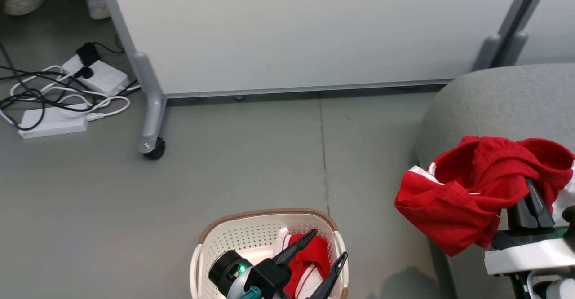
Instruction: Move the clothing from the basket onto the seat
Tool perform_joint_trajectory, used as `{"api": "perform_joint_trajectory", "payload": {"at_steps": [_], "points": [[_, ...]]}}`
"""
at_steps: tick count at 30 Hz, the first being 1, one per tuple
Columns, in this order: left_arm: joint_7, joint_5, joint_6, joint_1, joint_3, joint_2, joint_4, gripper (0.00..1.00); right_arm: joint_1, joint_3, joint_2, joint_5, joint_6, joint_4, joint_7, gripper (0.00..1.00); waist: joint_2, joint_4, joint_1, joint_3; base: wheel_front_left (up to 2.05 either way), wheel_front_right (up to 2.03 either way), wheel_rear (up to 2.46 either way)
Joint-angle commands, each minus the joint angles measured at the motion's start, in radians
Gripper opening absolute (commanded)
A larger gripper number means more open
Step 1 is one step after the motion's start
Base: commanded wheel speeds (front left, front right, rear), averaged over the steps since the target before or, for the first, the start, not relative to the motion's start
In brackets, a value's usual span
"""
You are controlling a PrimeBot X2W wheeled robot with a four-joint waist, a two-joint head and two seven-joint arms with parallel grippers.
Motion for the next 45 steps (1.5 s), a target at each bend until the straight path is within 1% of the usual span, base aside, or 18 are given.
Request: {"api": "perform_joint_trajectory", "payload": {"at_steps": [1, 8, 11, 16, 27, 35, 45], "points": [[0.000, -0.007, 0.005, -0.011, 0.001, 0.004, -0.005, 1.00, -0.009, -0.004, -0.010, 0.001, 0.000, -0.003, -0.001, 0.00, 0.0000, -0.026, 0.0000, 0.011, 0.00, 0.00, 0.00], [0.000, -0.006, 0.004, -0.032, -0.018, 0.004, -0.002, 1.00, -0.022, -0.015, -0.020, 0.005, 0.000, 0.004, -0.001, 0.00, 0.0000, -0.130, 0.0000, 0.040, 0.00, 0.00, 0.00], [0.000, -0.002, 0.003, -0.043, -0.015, 0.004, 0.002, 1.00, -0.032, -0.007, -0.022, 0.006, 0.000, 0.005, -0.001, 0.00, 0.0000, -0.185, 0.0000, 0.050, 0.00, 0.00, 0.00], [0.000, -0.007, 0.000, -0.052, -0.020, 0.004, -0.003, 1.00, -0.035, -0.026, -0.020, 0.014, 0.000, 0.009, -0.001, 0.00, 0.0000, -0.266, 0.0000, 0.062, 0.00, 0.00, 0.00], [0.000, -0.010, 0.007, -0.064, -0.023, 0.004, -0.008, 1.00, -0.021, -0.039, -0.003, 0.014, 0.000, 0.021, -0.001, 0.00, 0.0000, -0.402, 0.0000, 0.068, 0.00, 0.00, 0.00], [0.000, -0.010, 0.010, -0.078, -0.015, 0.004, -0.014, 1.00, -0.028, -0.047, 0.008, 0.017, 0.000, 0.022, -0.001, 0.00, 0.0000, -0.452, 0.0000, 0.078, 0.00, 0.00, 0.00], [0.000, -0.004, 0.003, -0.088, -0.020, 0.004, -0.012, 1.00, -0.028, -0.064, 0.017, 0.010, 0.000, 0.019, -0.001, 0.00, 0.0000, -0.452, 0.0000, 0.082, 0.00, 0.00, 0.00]]}}
